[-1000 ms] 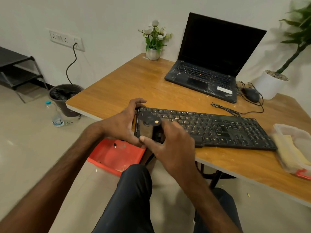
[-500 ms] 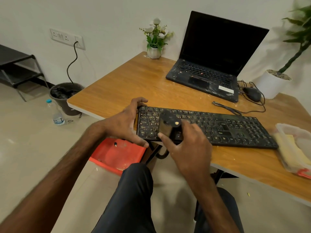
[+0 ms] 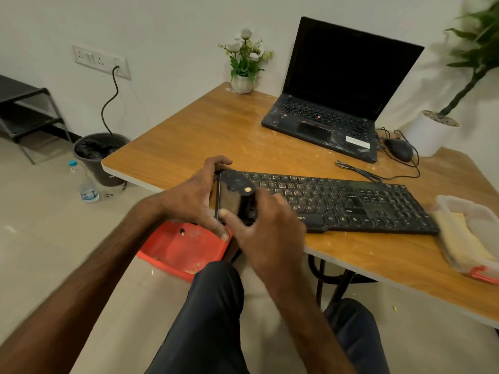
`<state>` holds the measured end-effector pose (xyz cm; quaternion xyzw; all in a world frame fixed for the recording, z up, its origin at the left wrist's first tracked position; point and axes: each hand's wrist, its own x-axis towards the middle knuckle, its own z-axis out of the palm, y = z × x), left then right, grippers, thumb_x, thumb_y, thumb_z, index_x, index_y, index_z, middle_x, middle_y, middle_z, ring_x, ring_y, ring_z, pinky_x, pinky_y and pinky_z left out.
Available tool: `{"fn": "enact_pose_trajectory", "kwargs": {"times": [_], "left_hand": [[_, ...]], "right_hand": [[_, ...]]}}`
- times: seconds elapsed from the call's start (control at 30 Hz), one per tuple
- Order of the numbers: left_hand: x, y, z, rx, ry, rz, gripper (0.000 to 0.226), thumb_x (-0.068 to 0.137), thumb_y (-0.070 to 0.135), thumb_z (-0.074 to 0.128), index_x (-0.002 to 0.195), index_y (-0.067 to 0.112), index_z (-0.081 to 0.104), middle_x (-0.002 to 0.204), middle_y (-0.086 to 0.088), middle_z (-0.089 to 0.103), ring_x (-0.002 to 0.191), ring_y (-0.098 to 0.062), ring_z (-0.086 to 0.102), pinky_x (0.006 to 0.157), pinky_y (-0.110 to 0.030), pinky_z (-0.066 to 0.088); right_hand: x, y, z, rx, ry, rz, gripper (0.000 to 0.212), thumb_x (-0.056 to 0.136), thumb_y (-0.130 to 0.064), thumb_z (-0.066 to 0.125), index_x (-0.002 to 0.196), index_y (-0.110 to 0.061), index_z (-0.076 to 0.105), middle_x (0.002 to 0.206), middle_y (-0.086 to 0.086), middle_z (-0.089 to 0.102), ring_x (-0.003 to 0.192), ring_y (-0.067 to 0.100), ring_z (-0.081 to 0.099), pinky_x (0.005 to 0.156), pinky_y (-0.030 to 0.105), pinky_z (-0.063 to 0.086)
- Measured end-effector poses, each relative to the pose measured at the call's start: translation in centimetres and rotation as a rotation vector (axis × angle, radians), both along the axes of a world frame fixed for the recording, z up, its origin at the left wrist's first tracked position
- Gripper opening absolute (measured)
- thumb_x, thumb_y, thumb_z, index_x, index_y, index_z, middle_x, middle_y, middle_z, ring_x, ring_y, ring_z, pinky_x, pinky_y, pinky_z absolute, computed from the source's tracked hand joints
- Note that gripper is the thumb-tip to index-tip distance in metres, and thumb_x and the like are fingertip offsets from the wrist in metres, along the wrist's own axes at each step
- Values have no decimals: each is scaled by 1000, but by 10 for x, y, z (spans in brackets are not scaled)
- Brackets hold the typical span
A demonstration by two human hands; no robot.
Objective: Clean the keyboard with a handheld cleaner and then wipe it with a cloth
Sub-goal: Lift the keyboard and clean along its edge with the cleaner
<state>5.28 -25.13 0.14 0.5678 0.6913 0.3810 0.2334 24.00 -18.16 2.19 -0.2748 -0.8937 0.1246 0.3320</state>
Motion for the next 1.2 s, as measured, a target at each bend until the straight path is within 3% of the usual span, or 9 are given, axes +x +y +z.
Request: {"fn": "enact_pose_trajectory", "kwargs": {"times": [0.1, 0.2, 0.33, 0.47, 0.57, 0.73, 0.93, 1.07, 1.2], "left_hand": [[-2, 2, -1, -3, 18, -4, 145, 38, 43, 101, 148, 24, 9, 142, 9, 34, 138, -3, 37, 116, -24, 35], [-2, 3, -4, 4, 8, 6, 144, 38, 42, 101, 148, 25, 10, 141, 7, 35, 136, -1, 37, 112, -19, 35], [-6, 3, -8, 9, -44, 10, 132, 49, 23, 101, 147, 28, 11, 141, -1, 40, 136, 1, 39, 112, -27, 39], [-3, 3, -5, 9, 36, -3, 144, 38, 53, 97, 148, 25, 8, 142, 0, 36, 138, -9, 39, 116, -30, 37], [-2, 5, -6, 14, 48, -1, 144, 39, 54, 97, 149, 20, 11, 141, 1, 38, 137, -10, 40, 116, -34, 37], [-7, 7, -12, -4, 71, -2, 135, 42, 51, 96, 148, 18, 18, 139, 0, 44, 139, -12, 39, 114, -23, 34], [-2, 6, -9, 26, 87, 14, 144, 38, 62, 95, 150, 22, 14, 143, 5, 35, 139, -5, 35, 119, -31, 32], [-3, 5, -8, 34, 90, 0, 114, 48, 50, 92, 137, 63, 22, 146, -1, 35, 141, -12, 35, 122, -36, 27], [-1, 5, -6, -7, 87, 31, 139, 40, 57, 96, 147, 32, 10, 142, 4, 36, 138, -7, 36, 118, -34, 35]], "right_hand": [[15, 22, 6, 9, -25, -99, 49, 79, -58, 71, 107, -19, 62, 91, 1, 63, 78, 18, 62, 61, 29, 47], [11, 12, 7, -65, -22, -16, 51, 77, -60, 71, 108, -21, 62, 94, 0, 63, 82, 19, 61, 66, 32, 51], [-7, -11, 2, 39, 6, 51, 48, 70, -57, 78, 96, -20, 63, 80, -1, 61, 67, 18, 61, 51, 29, 45], [10, 16, 7, 6, -45, -107, 50, 80, -60, 68, 109, -19, 62, 92, 1, 63, 81, 17, 62, 63, 26, 39], [5, 9, 6, -24, -3, -86, 49, 79, -58, 71, 107, -19, 62, 91, 1, 63, 81, 18, 61, 63, 27, 42], [-5, -5, 3, 34, -9, -48, 49, 72, -56, 78, 100, -19, 63, 83, 0, 62, 71, 19, 63, 54, 29, 46], [5, 7, 8, -84, -21, -104, 49, 79, -59, 70, 108, -21, 60, 93, 0, 62, 84, 19, 61, 66, 31, 47], [-12, -19, 4, 35, 5, -52, 47, 69, -56, 80, 93, -20, 62, 79, -1, 61, 68, 19, 62, 52, 30, 49], [14, 18, 10, -27, -67, -196, 50, 81, -58, 69, 110, -18, 60, 92, 2, 62, 82, 20, 63, 65, 31, 46]]}}
